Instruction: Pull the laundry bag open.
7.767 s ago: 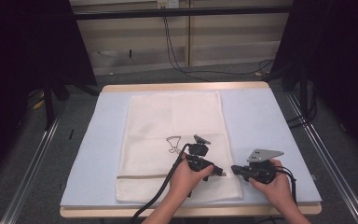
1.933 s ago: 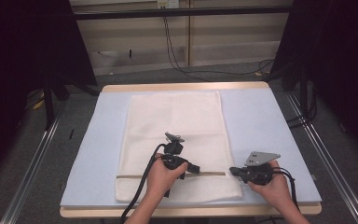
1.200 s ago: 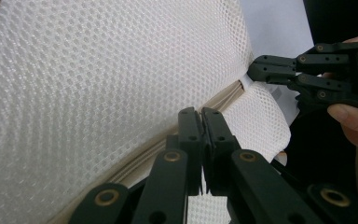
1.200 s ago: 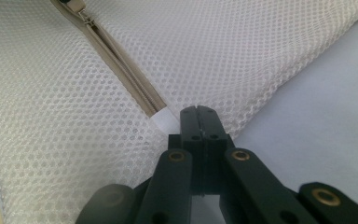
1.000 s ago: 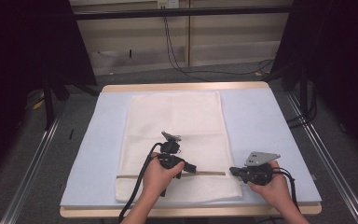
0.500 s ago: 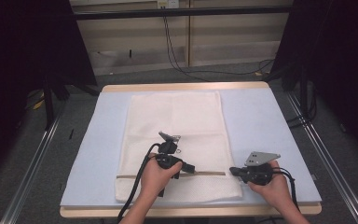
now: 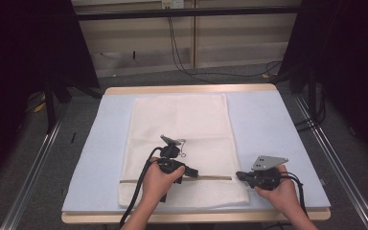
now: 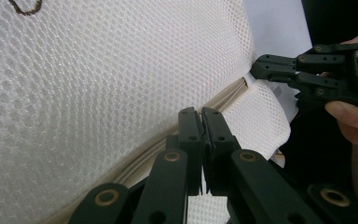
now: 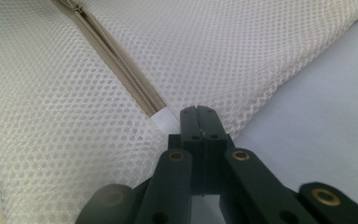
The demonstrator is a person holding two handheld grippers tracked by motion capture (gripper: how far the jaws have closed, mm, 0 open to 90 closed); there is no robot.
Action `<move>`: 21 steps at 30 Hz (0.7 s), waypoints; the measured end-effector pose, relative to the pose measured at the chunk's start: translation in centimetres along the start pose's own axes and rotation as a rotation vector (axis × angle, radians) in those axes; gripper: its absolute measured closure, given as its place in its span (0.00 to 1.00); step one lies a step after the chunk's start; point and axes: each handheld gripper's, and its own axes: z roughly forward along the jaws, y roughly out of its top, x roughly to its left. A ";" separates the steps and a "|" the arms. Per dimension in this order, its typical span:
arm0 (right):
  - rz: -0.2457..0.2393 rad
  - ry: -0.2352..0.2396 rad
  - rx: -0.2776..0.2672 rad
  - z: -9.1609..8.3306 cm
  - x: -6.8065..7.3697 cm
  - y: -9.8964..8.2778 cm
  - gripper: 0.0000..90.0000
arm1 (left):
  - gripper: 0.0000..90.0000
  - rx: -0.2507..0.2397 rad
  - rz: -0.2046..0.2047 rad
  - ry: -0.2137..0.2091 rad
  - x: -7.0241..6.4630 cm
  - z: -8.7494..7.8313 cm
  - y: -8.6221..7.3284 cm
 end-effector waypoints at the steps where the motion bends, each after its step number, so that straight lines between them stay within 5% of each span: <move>1: 0.000 0.000 0.000 0.0 0.0 0.0 1.00 | 0.97 0.000 0.002 -0.005 0.1 0.0 0.0; 21: 0.010 0.000 -0.003 0.0 0.0 0.0 1.00 | 0.97 0.000 0.010 0.001 0.5 -1.0 0.0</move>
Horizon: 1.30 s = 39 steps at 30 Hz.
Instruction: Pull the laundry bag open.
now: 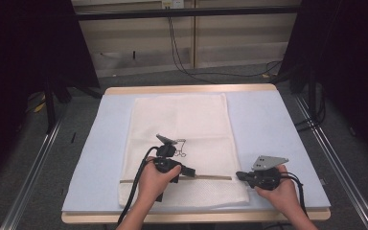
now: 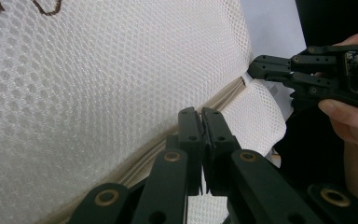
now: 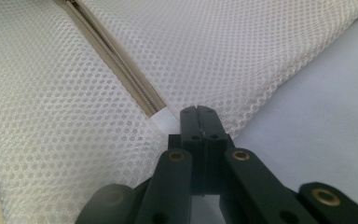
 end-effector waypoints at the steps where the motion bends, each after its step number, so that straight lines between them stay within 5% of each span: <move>1: 0.000 0.000 0.000 0.0 0.0 0.0 1.00 | 0.97 0.000 -0.004 0.001 0.0 0.0 0.0; 39: -0.003 -0.001 0.001 0.0 0.0 0.0 1.00 | 0.97 -0.031 -0.044 -0.001 1.8 -2.2 -1.0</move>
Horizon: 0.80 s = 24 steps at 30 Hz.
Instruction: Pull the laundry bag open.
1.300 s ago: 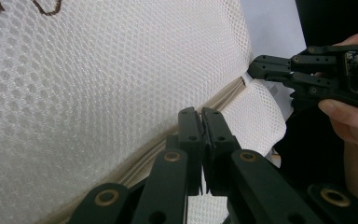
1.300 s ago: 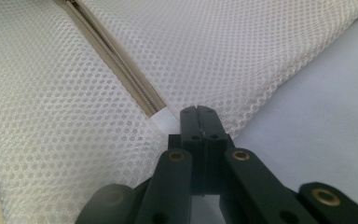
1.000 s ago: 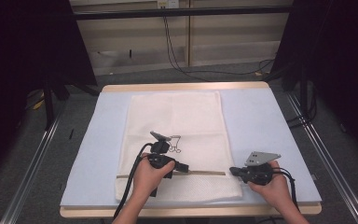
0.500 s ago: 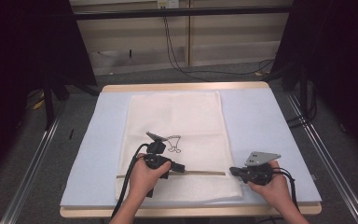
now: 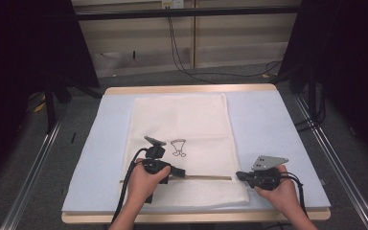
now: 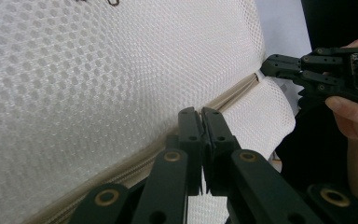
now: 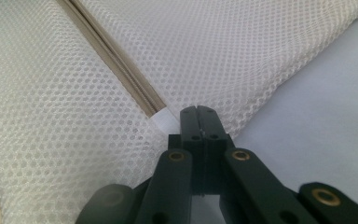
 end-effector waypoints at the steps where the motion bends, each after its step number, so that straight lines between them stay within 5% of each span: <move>1: -0.001 -0.001 0.000 0.0 0.0 0.0 1.00 | 0.97 0.002 -0.002 0.005 0.1 -0.1 0.0; 24: 0.001 -0.004 0.000 0.0 0.0 0.0 1.00 | 0.97 -0.026 -0.019 0.004 1.5 -2.3 -0.9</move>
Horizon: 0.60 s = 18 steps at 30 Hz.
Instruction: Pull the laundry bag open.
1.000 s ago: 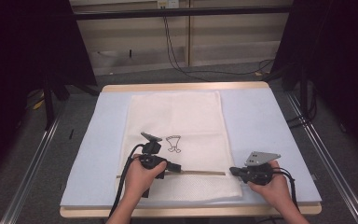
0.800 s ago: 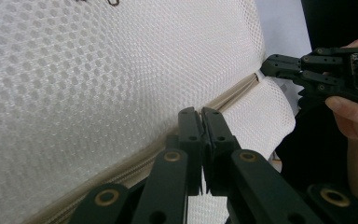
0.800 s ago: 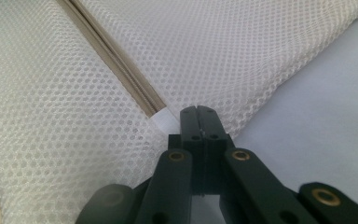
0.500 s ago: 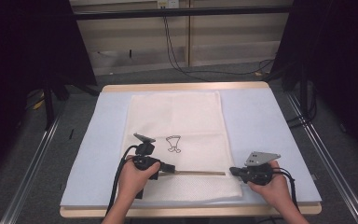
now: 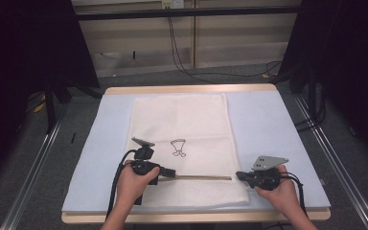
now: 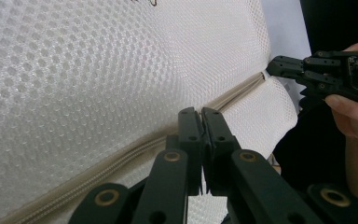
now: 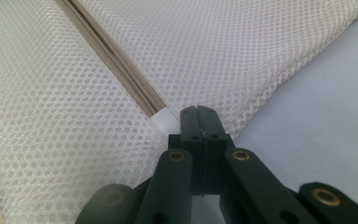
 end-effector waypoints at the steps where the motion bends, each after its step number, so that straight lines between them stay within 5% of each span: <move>1: -0.001 0.000 0.000 0.0 0.0 0.0 1.00 | 0.97 0.002 0.003 0.008 0.0 0.0 0.0; 18: -0.002 0.005 -0.001 0.0 -0.1 0.0 1.00 | 0.97 -0.024 -0.024 0.016 1.1 -1.8 -0.7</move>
